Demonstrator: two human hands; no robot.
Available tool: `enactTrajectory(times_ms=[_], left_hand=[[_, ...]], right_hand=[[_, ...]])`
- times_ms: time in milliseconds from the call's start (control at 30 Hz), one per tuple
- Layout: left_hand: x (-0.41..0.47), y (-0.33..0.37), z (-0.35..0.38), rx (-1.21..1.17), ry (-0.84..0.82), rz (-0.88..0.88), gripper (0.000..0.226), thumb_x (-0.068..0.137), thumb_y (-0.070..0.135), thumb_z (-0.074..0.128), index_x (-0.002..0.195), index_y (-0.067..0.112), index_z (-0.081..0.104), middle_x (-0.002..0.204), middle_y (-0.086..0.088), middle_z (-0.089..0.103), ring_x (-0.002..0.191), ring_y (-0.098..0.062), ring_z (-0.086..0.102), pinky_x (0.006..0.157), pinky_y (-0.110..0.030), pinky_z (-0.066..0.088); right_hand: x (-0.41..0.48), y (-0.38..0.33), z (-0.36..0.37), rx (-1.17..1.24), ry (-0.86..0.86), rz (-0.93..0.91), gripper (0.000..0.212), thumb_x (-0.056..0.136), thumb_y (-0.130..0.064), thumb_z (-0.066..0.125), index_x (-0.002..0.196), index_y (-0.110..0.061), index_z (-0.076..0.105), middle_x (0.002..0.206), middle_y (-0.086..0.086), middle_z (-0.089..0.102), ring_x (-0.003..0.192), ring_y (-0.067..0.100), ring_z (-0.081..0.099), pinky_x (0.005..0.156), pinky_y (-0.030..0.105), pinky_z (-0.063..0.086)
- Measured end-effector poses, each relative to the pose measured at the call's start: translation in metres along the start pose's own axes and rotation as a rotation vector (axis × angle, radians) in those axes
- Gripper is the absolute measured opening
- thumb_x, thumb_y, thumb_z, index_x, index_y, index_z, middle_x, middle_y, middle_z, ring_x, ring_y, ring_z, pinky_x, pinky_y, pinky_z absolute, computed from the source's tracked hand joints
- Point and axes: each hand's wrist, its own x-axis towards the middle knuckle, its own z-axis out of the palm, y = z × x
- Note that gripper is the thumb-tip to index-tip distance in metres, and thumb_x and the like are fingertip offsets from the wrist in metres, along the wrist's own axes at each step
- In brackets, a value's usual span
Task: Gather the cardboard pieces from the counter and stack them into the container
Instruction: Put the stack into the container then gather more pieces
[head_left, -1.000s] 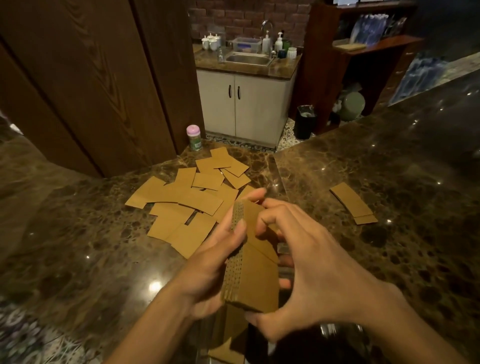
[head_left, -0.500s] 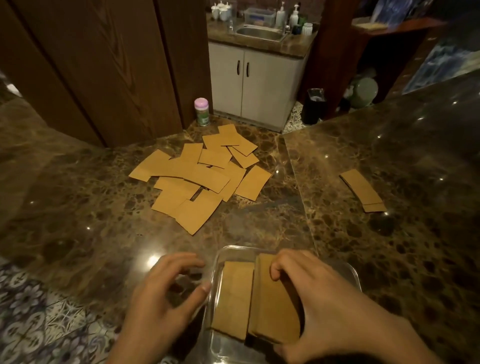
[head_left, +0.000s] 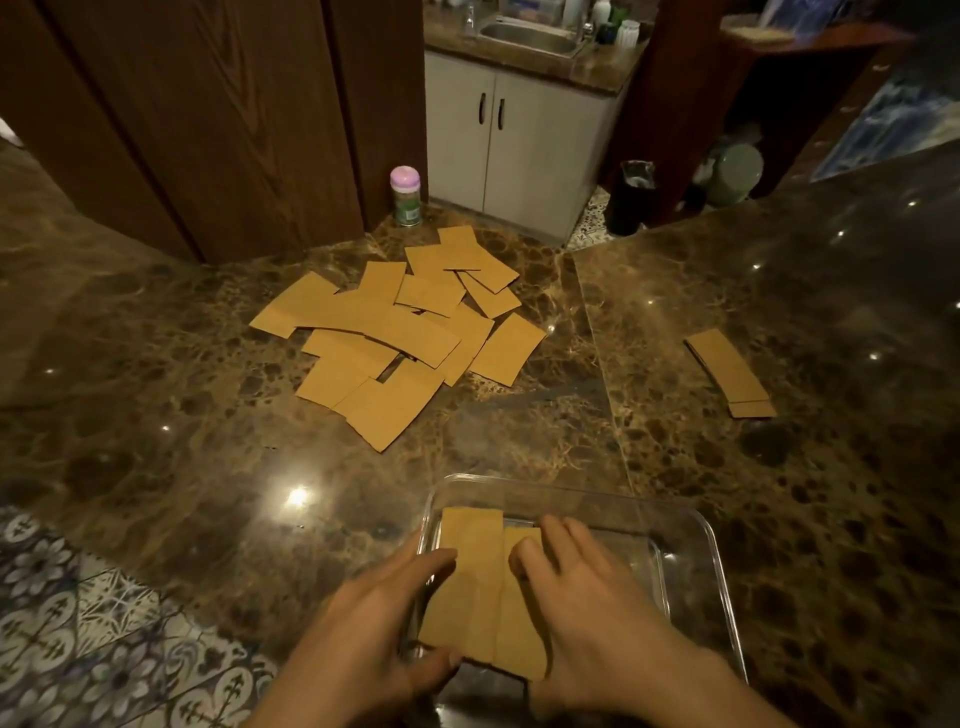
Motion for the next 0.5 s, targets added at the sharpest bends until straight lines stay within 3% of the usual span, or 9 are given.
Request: enactTrajectory(times_ms=[100, 200, 300, 333, 400, 433, 500], left_hand=[[0.000, 0.000, -0.003, 0.048, -0.023, -0.032, 0.080, 0.079, 0.062, 0.070, 0.148, 0.052, 0.030, 0.145, 0.043, 0.002, 0.143, 0.001, 0.037, 0.112, -0.017, 0.029], [0.002, -0.001, -0.002, 0.074, -0.040, -0.031, 0.077, 0.081, 0.061, 0.070, 0.148, 0.052, 0.032, 0.152, 0.040, 0.007, 0.144, 0.001, 0.036, 0.114, -0.019, 0.028], [0.003, 0.004, -0.004, 0.173, -0.067, -0.037, 0.071, 0.085, 0.058, 0.068, 0.146, 0.052, 0.031, 0.163, 0.032, 0.004, 0.146, -0.002, 0.032, 0.116, -0.021, 0.028], [0.001, 0.009, -0.003, 0.236, -0.086, -0.039, 0.069, 0.087, 0.059, 0.065, 0.146, 0.050, 0.030, 0.166, 0.024, 0.001, 0.149, -0.007, 0.027, 0.117, -0.027, 0.031], [0.002, 0.019, 0.000, 0.449, -0.029, 0.045, 0.064, 0.086, 0.068, 0.053, 0.143, 0.043, 0.039, 0.170, -0.008, 0.004, 0.153, -0.033, 0.021, 0.110, -0.050, 0.045], [0.004, 0.023, 0.000, 0.550, 0.025, 0.100, 0.066, 0.082, 0.071, 0.048, 0.137, 0.036, 0.050, 0.166, -0.024, 0.017, 0.148, -0.046, 0.028, 0.098, -0.059, 0.051], [0.011, 0.023, 0.012, 0.654, 0.114, 0.222, 0.060, 0.077, 0.067, 0.058, 0.122, 0.027, 0.062, 0.154, -0.033, 0.038, 0.139, -0.056, 0.037, 0.088, -0.070, 0.050]], right_hand=[[0.004, 0.001, 0.008, 0.063, -0.002, 0.024, 0.099, 0.065, -0.056, 0.084, 0.142, -0.031, 0.029, 0.164, 0.005, 0.011, 0.152, 0.031, 0.010, 0.122, 0.042, 0.025], [0.003, 0.001, 0.013, 0.101, -0.039, 0.088, 0.101, 0.069, -0.052, 0.084, 0.146, -0.041, 0.020, 0.169, 0.005, -0.003, 0.156, 0.039, 0.000, 0.123, 0.053, 0.025], [0.000, 0.000, 0.013, 0.138, -0.075, 0.122, 0.092, 0.077, -0.049, 0.079, 0.144, -0.044, 0.017, 0.171, 0.014, -0.015, 0.153, 0.046, 0.012, 0.119, 0.054, 0.031], [-0.001, 0.000, 0.013, 0.149, -0.073, 0.129, 0.088, 0.079, -0.049, 0.078, 0.143, -0.043, 0.018, 0.171, 0.016, -0.018, 0.151, 0.046, 0.018, 0.117, 0.052, 0.034], [-0.002, 0.001, 0.015, 0.200, -0.064, 0.139, 0.081, 0.083, -0.048, 0.076, 0.141, -0.044, 0.020, 0.170, 0.017, -0.024, 0.151, 0.047, 0.022, 0.118, 0.051, 0.035], [-0.003, 0.002, 0.017, 0.237, -0.052, 0.135, 0.078, 0.084, -0.046, 0.076, 0.139, -0.046, 0.022, 0.169, 0.015, -0.028, 0.152, 0.046, 0.021, 0.119, 0.050, 0.035], [-0.004, 0.003, 0.020, 0.291, -0.034, 0.117, 0.076, 0.084, -0.040, 0.076, 0.139, -0.049, 0.024, 0.168, 0.013, -0.032, 0.154, 0.043, 0.022, 0.119, 0.046, 0.035]])
